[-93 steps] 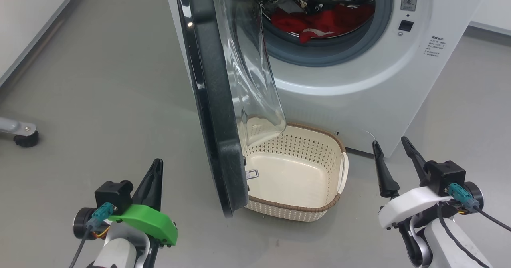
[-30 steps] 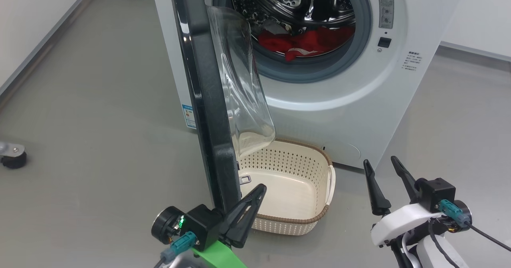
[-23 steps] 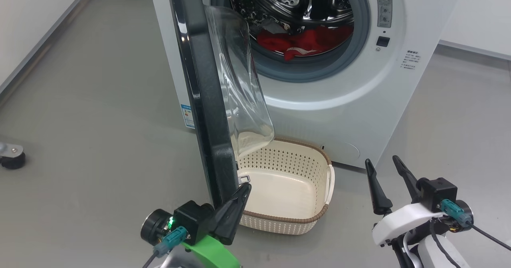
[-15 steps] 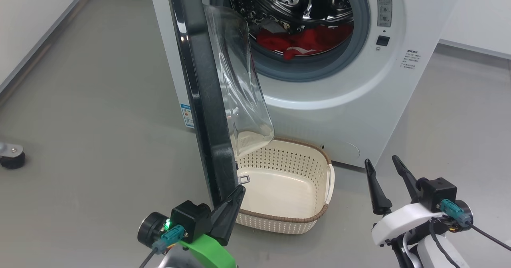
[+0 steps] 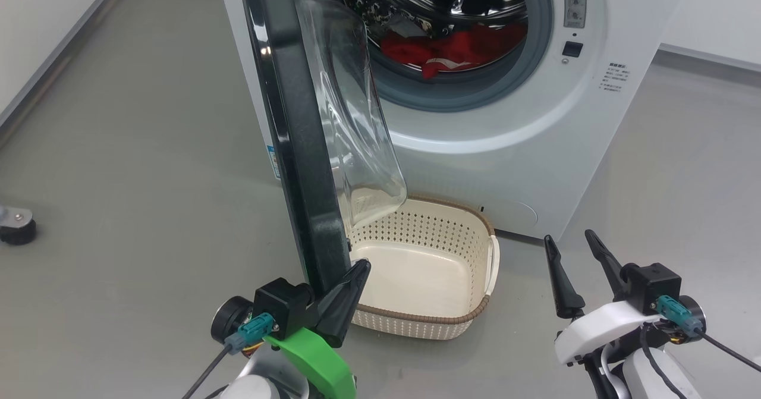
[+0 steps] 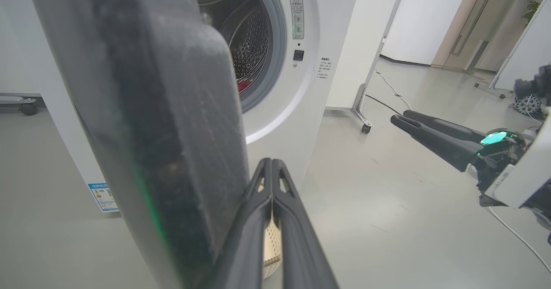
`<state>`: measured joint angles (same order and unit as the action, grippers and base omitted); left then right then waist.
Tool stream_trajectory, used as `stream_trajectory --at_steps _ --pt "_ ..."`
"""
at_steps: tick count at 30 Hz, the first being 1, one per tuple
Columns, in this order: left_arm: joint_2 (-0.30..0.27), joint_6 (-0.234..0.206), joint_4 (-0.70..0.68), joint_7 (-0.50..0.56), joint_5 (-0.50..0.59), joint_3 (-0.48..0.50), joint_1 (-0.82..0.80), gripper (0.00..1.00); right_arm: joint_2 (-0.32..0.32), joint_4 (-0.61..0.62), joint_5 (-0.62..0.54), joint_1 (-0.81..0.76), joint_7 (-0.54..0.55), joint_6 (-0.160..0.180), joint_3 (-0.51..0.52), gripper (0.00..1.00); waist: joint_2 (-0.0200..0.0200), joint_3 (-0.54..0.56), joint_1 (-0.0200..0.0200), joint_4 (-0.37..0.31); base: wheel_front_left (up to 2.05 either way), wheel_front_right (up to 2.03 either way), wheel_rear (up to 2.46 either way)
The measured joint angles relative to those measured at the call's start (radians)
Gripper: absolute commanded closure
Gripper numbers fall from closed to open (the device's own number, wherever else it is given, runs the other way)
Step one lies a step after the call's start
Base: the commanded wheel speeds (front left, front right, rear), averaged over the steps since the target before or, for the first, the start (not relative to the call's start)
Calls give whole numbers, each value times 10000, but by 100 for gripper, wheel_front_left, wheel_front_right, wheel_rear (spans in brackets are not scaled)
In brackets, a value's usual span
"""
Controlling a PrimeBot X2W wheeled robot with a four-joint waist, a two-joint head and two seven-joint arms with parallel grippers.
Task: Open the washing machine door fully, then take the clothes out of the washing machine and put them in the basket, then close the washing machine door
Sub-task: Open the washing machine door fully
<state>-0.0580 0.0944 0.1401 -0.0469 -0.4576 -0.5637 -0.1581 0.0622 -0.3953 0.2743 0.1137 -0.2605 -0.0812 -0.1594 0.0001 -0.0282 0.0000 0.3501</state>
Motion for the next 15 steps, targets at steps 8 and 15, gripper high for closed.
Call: stream_trajectory --at_steps 8,15 --pt "52 -31 359 -198 -13 115 -109 100 -8 4 -98 10 0 -58 105 0 0 -142 0 24 0 0 0" --pt "104 -111 623 -359 -75 148 -114 100 -10 4 -157 18 0 -59 205 0 0 -207 0 99 0 0 0"
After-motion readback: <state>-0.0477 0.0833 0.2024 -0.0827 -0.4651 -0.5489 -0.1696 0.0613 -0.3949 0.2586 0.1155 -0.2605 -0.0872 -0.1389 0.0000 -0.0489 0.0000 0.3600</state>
